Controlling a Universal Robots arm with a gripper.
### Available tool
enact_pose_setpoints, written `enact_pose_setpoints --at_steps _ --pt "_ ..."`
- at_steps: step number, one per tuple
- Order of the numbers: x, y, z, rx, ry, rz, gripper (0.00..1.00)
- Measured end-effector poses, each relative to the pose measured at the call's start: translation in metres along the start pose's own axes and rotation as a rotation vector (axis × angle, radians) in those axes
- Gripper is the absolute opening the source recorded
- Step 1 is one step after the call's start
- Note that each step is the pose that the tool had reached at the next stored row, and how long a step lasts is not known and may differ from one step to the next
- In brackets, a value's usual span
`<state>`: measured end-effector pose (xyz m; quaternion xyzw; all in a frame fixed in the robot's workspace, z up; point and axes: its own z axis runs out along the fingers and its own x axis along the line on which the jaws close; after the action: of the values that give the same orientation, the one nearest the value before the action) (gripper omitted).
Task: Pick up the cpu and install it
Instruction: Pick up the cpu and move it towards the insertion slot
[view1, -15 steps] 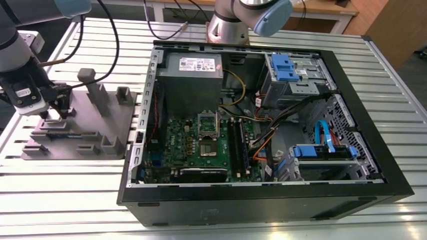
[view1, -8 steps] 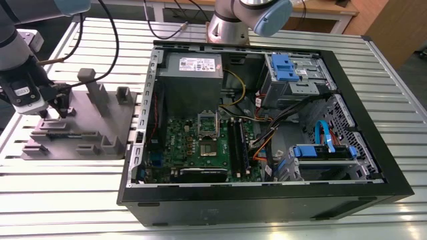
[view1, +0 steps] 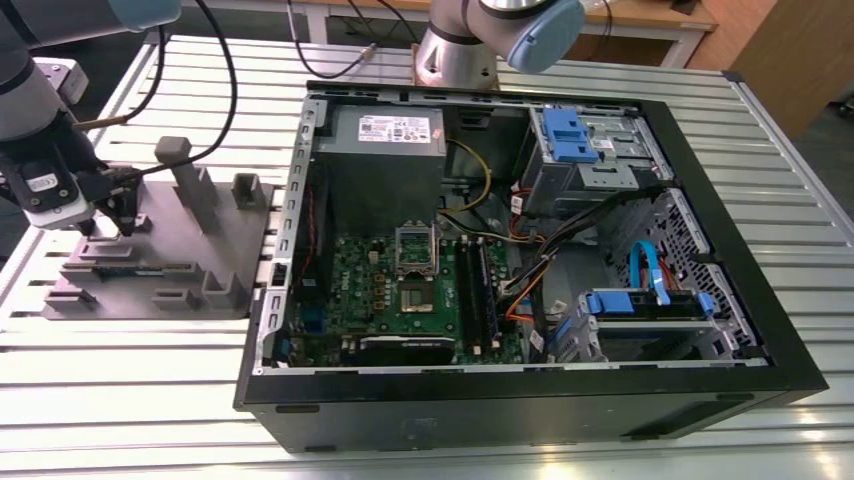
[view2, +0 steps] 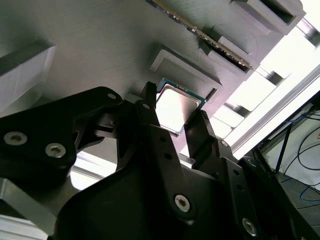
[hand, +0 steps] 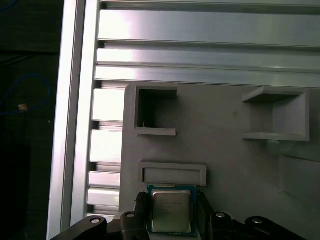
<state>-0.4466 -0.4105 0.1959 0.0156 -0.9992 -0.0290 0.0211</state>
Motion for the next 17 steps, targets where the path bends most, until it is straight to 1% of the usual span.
enact_pose_setpoints --at_steps 17 --pt "0.0001 0.0002 -0.0037 -0.0001 -0.0001 0.0 0.47"
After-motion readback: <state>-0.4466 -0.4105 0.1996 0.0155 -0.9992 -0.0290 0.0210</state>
